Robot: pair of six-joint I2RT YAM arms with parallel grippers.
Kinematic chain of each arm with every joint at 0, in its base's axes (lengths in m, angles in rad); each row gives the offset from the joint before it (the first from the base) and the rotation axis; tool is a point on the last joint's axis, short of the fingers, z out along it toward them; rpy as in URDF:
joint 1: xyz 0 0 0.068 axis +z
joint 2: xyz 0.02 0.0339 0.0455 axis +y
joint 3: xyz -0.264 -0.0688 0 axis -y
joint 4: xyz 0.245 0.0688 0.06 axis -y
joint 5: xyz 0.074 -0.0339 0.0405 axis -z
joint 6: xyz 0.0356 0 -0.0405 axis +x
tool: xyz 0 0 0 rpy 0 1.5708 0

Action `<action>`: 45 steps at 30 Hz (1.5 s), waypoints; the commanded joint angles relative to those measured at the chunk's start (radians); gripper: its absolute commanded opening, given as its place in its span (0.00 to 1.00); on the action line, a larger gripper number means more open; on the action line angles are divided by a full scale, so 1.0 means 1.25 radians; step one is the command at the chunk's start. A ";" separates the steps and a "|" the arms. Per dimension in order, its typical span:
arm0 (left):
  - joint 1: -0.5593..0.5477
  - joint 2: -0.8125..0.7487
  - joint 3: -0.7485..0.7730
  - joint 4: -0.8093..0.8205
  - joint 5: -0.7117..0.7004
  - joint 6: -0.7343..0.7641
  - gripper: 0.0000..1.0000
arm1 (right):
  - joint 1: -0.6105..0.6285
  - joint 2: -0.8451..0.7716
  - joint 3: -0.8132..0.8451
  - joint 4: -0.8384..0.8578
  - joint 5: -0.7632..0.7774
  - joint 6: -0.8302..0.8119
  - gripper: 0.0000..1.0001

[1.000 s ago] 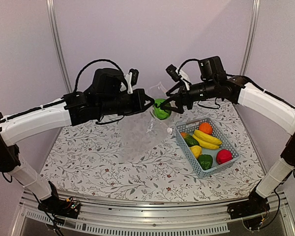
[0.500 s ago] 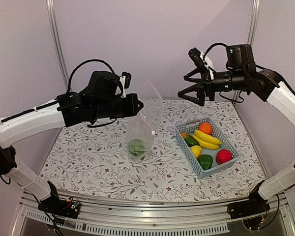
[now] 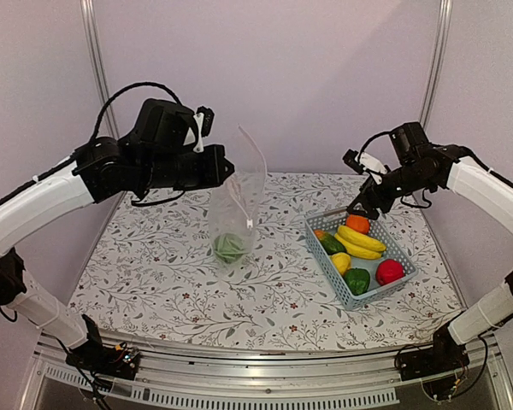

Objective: Place the food in the zip-top bag and seal the zipper
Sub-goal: Place the fake fruit in the zipper food storage bag, then pick up the fake fruit from the bin.

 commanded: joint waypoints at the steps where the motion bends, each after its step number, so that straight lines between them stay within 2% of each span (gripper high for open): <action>1: 0.003 0.019 0.050 -0.093 0.014 -0.017 0.00 | -0.032 0.024 -0.016 -0.086 0.047 -0.057 0.82; 5: 0.002 0.027 0.044 -0.081 0.045 0.056 0.00 | -0.041 0.014 -0.071 -0.077 0.022 -0.096 0.79; 9: 0.002 0.025 0.008 -0.057 0.023 0.108 0.00 | -0.048 0.030 -0.127 -0.029 0.009 -0.126 0.74; 12: 0.003 0.017 -0.020 -0.043 0.020 0.112 0.00 | -0.064 0.076 -0.124 -0.026 0.004 -0.131 0.67; 16: 0.003 0.003 -0.067 -0.011 0.008 0.114 0.00 | -0.089 0.108 -0.123 -0.014 0.010 -0.145 0.64; 29: 0.003 0.011 -0.065 0.017 0.024 0.127 0.00 | -0.100 0.238 -0.056 0.001 0.143 -0.162 0.54; 39: 0.002 0.013 -0.066 0.008 0.021 0.119 0.00 | -0.100 0.313 -0.039 -0.008 0.131 -0.169 0.48; 43: 0.002 0.015 -0.064 0.008 0.021 0.119 0.00 | -0.101 0.324 -0.043 -0.010 0.128 -0.168 0.42; 45: 0.003 0.017 -0.062 0.007 0.020 0.121 0.00 | -0.100 0.329 -0.045 -0.011 0.129 -0.168 0.36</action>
